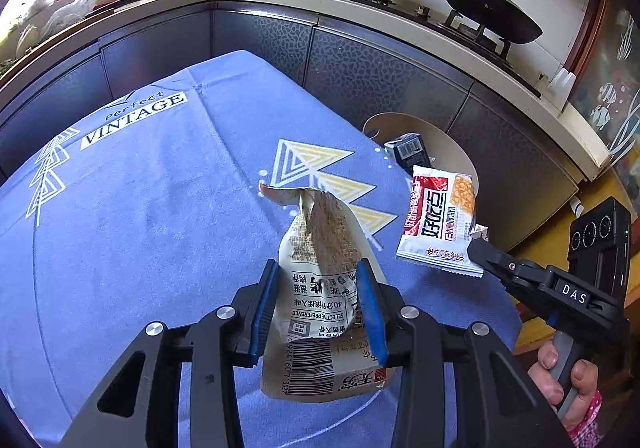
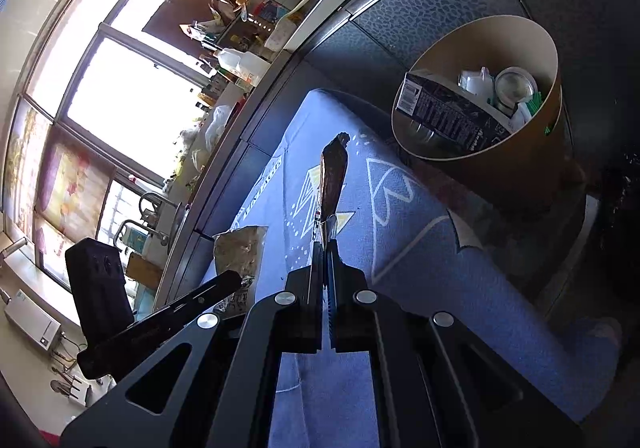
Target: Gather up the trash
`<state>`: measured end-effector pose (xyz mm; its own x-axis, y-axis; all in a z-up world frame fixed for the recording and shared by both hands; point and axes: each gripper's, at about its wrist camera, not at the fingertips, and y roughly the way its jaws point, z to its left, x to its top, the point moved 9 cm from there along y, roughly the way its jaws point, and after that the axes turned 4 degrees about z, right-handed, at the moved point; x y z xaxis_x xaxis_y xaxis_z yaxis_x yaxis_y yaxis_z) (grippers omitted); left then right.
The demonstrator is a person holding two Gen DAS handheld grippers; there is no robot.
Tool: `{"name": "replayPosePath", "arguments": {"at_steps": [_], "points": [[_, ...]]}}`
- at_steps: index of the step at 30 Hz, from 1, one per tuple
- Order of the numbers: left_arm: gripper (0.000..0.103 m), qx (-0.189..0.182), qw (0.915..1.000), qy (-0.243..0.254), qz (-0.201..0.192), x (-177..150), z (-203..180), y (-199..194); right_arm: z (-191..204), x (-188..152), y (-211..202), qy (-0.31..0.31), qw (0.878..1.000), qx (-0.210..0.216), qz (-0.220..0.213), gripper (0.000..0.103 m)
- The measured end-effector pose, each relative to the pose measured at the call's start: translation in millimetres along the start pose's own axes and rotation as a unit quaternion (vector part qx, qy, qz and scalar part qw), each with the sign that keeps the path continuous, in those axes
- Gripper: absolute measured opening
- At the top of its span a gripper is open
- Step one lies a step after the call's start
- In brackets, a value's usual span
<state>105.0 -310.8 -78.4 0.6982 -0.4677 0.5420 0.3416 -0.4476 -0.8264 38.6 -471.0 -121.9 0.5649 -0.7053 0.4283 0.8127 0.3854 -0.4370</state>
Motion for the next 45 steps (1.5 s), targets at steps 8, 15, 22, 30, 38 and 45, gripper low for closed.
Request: {"name": "replayPosePath", "arguments": {"at_steps": [8, 15, 22, 30, 38, 45], "points": [[0.04, -0.018, 0.9988, 0.041, -0.022, 53.3, -44.4, 8.4, -20.8, 55.3, -35.2, -0.008, 0.997, -0.032, -0.064, 0.002], [0.04, -0.053, 0.9953, 0.074, -0.032, 123.9, -107.3, 37.5, -62.1, 104.0, -66.3, -0.015, 0.989, -0.099, -0.109, 0.002], [0.041, -0.063, 0.9939, 0.089, -0.018, 169.7, -155.7, 88.0, -100.5, 129.5, -58.0, -0.022, 0.983, -0.156, -0.097, 0.002], [0.068, -0.026, 0.9956, 0.087, 0.022, 175.6, -169.5, 159.5, -143.3, 139.2, -25.4, 0.003, 0.982, -0.182, -0.055, 0.035], [0.064, -0.042, 0.9966, 0.07, -0.01, 161.1, -151.2, 114.9, -121.8, 120.8, -54.1, 0.002, 0.98, -0.173, -0.1, 0.035], [0.069, -0.033, 0.9971, 0.064, -0.024, 121.6, -117.7, 72.8, -79.6, 90.0, -74.6, 0.017, 0.982, -0.147, -0.117, 0.052]]}}
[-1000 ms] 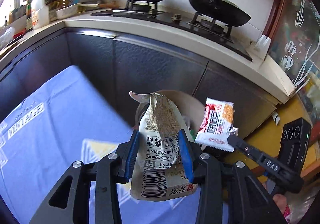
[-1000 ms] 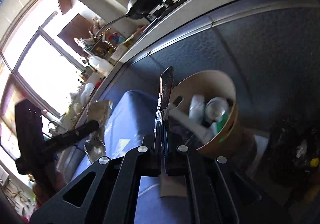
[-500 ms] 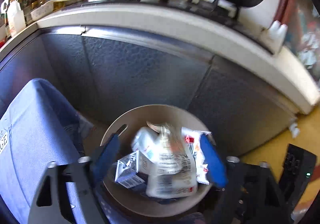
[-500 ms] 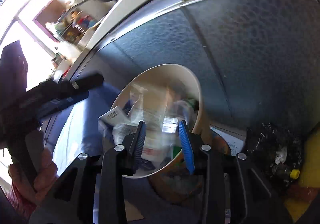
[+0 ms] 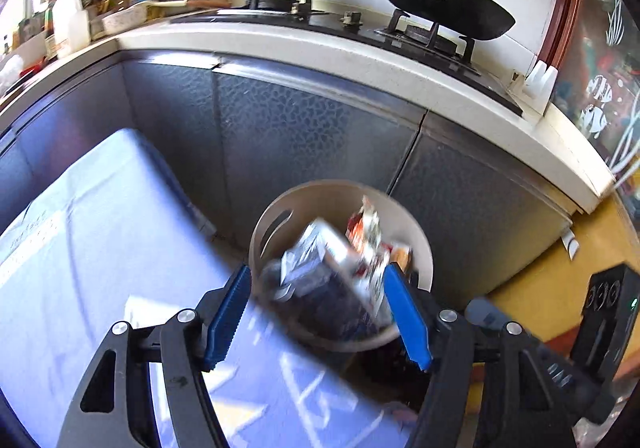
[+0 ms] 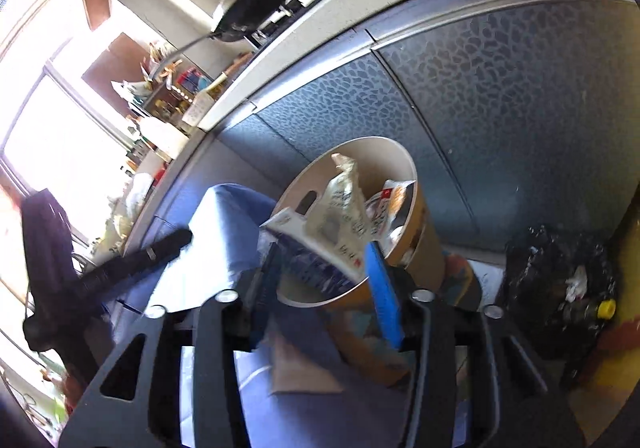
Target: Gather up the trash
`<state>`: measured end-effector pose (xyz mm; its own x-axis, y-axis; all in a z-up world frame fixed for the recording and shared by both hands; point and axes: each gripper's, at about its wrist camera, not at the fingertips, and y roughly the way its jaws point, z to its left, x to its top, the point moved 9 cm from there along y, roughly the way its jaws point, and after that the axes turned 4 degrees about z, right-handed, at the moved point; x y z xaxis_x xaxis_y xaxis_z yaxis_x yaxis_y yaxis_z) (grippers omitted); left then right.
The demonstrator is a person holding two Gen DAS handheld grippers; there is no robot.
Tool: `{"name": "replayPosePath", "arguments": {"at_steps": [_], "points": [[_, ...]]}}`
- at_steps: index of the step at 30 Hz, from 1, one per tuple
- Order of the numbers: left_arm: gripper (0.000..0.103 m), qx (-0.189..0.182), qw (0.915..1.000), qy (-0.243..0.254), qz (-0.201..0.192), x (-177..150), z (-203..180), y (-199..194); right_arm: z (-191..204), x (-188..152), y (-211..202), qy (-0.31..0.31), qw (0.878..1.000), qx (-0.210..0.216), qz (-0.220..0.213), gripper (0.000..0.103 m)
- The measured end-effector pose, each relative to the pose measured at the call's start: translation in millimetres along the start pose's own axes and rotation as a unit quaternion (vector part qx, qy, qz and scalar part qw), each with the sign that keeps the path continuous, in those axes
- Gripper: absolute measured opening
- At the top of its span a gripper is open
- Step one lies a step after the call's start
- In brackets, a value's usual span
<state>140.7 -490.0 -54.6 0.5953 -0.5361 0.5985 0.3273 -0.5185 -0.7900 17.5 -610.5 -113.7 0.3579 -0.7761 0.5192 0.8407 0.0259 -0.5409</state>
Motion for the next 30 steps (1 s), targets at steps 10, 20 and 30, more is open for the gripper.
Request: {"name": "replayPosePath", "arguments": {"at_steps": [10, 20, 30], "points": [[0.095, 0.038, 0.9988, -0.025, -0.019, -91.4, 57.6, -83.6, 72.6, -56.4, -30.0, -0.023, 0.999, 0.026, 0.017, 0.082], [0.099, 0.081, 0.9948, -0.056, -0.024, -128.3, 107.0, -141.7, 125.6, -107.2, -34.0, -0.033, 0.997, 0.029, 0.059, 0.085], [0.099, 0.145, 0.987, -0.043, -0.054, -145.0, 124.9, -172.2, 149.0, -130.5, -68.2, -0.062, 0.997, -0.008, 0.043, 0.089]]}}
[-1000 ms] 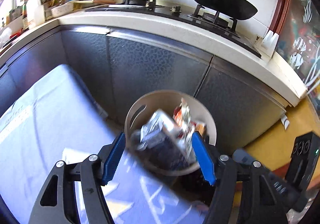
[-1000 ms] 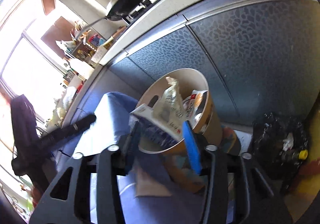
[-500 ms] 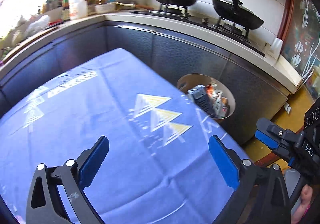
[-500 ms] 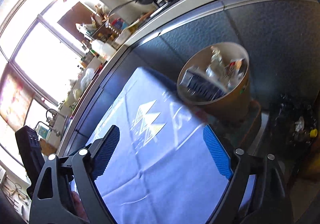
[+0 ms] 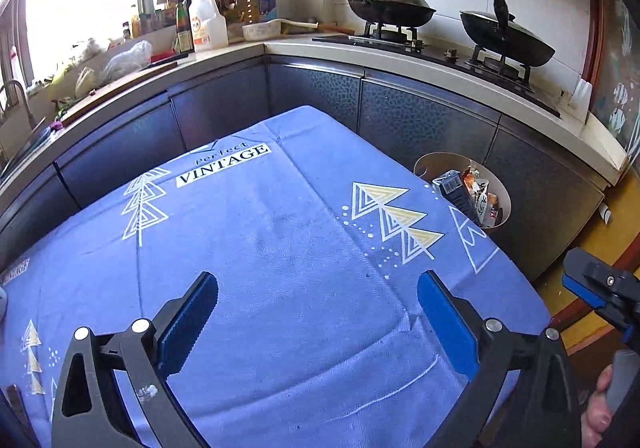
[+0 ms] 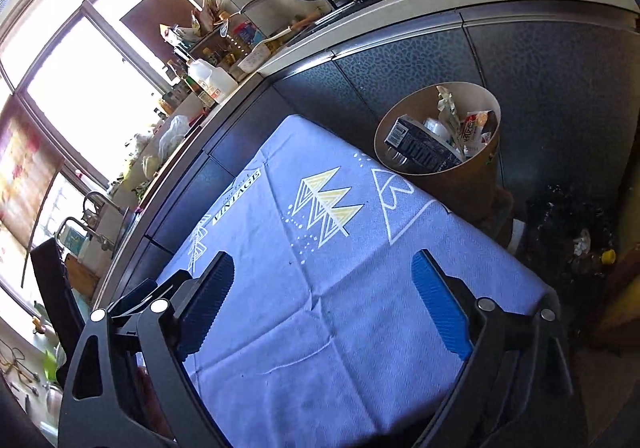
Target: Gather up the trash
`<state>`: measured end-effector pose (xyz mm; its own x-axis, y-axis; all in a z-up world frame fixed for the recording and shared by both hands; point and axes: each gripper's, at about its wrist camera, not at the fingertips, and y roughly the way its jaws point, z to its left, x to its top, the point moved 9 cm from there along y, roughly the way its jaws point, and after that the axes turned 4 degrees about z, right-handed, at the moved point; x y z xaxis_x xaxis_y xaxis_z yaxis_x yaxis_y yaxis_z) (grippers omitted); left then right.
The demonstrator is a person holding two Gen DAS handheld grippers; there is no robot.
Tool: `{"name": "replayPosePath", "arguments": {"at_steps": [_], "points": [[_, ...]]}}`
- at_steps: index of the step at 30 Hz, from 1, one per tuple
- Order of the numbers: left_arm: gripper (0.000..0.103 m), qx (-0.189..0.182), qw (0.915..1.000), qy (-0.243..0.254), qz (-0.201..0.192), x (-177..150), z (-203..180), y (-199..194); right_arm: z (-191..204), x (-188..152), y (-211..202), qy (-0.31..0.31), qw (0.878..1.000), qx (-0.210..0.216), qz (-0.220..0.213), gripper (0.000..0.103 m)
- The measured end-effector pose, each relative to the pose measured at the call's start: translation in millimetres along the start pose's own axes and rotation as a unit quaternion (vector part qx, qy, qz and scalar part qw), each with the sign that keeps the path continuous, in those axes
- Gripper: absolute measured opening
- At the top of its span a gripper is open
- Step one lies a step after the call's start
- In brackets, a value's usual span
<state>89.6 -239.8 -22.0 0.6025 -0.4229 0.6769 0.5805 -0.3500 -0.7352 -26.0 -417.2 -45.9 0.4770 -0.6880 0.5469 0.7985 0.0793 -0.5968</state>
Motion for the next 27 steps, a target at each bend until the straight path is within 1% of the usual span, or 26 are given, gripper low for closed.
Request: {"name": "replayPosePath", "arguments": {"at_steps": [5, 7, 11, 13, 17, 19, 27], "points": [[0.099, -0.018, 0.9996, 0.02, -0.012, -3.1, -12.8, -13.8, -1.0, -8.7, -19.3, 0.001, 1.0, -0.021, -0.008, 0.089], [0.099, -0.032, 0.999, 0.027, -0.015, -5.2, -20.0, -20.8, -1.1, -10.5, -27.0, -0.001, 1.0, -0.028, -0.011, 0.089], [0.099, -0.04, 0.9984, 0.034, -0.023, -8.1, -27.7, -32.6, -2.0, -11.0, -39.5, 0.003, 0.999, -0.033, -0.014, 0.089], [0.099, -0.036, 0.9983, 0.035, -0.029, -8.0, -30.2, -37.2, -2.0, -10.8, -46.1, 0.005, 0.999, -0.034, -0.017, 0.089], [0.099, -0.017, 0.9982, 0.032, -0.048, -7.1, -29.1, -47.8, -0.9, -7.9, -58.9, 0.007, 0.999, -0.035, -0.025, 0.089], [0.099, -0.014, 0.9978, 0.032, -0.057, -6.8, -29.7, -52.9, 2.7, -7.9, -63.9, 0.004, 0.999, -0.034, -0.031, 0.089], [0.099, -0.009, 0.9974, 0.037, -0.061, -10.9, -34.2, -61.7, 10.6, -12.7, -69.4, 0.0, 0.999, -0.022, -0.032, 0.089]]}}
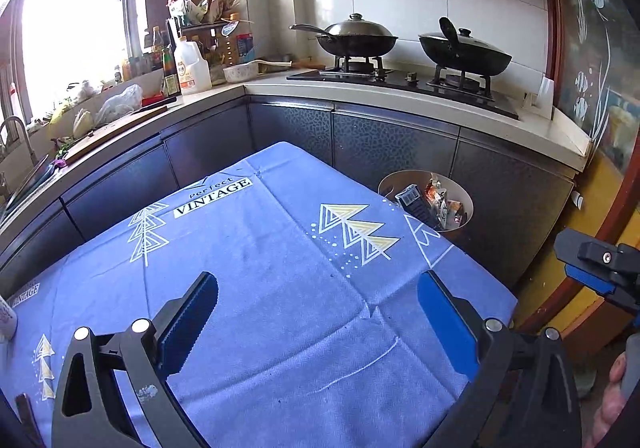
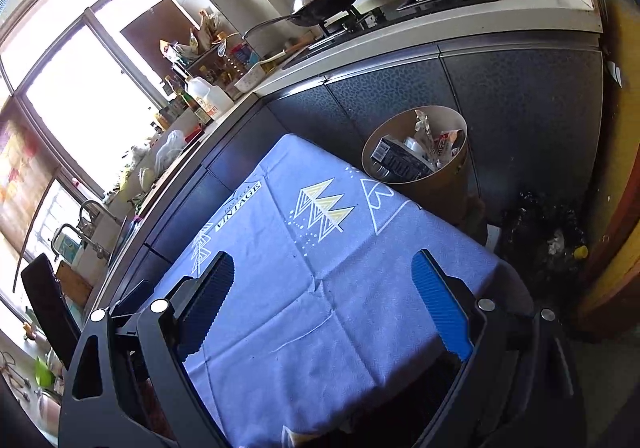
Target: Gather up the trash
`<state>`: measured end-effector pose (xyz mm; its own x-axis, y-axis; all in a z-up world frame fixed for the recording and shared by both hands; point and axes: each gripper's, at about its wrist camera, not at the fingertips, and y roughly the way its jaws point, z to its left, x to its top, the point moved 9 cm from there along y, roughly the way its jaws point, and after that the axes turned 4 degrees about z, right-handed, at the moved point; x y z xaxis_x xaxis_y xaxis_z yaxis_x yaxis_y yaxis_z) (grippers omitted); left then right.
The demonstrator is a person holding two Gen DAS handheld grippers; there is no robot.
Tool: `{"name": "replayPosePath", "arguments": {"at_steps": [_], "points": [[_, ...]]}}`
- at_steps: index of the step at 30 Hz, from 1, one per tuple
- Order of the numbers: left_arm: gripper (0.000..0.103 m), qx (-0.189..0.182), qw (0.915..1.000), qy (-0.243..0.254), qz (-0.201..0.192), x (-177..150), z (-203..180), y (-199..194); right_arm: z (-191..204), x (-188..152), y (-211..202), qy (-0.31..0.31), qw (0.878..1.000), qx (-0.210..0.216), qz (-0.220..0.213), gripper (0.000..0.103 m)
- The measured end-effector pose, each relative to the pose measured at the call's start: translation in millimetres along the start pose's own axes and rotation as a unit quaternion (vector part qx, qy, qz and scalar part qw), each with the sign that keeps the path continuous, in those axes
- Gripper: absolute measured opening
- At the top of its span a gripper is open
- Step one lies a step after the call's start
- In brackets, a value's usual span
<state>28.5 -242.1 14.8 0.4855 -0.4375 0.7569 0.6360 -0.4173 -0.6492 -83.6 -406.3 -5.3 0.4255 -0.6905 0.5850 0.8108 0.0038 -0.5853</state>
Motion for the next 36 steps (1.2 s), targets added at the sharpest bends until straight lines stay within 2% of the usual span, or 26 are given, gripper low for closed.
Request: {"name": "replayPosePath", "arguments": {"at_steps": [14, 24, 36], "points": [[0.099, 0.011, 0.9998, 0.008, 0.015, -7.1, -5.8, 0.5, -9.7, -1.9, 3.7, 0.012, 1.0, 0.005, 0.003, 0.089], [0.099, 0.011, 0.9998, 0.004, 0.015, -7.9, -5.6, -0.5, -0.3, 2.9, -3.4, -0.024, 0.999, -0.01, -0.02, 0.089], [0.099, 0.017, 0.9997, -0.004, 0.017, -8.2, -2.7, -2.5, -2.4, 0.6, -0.9, -0.021, 1.0, -0.011, -0.016, 0.089]]}}
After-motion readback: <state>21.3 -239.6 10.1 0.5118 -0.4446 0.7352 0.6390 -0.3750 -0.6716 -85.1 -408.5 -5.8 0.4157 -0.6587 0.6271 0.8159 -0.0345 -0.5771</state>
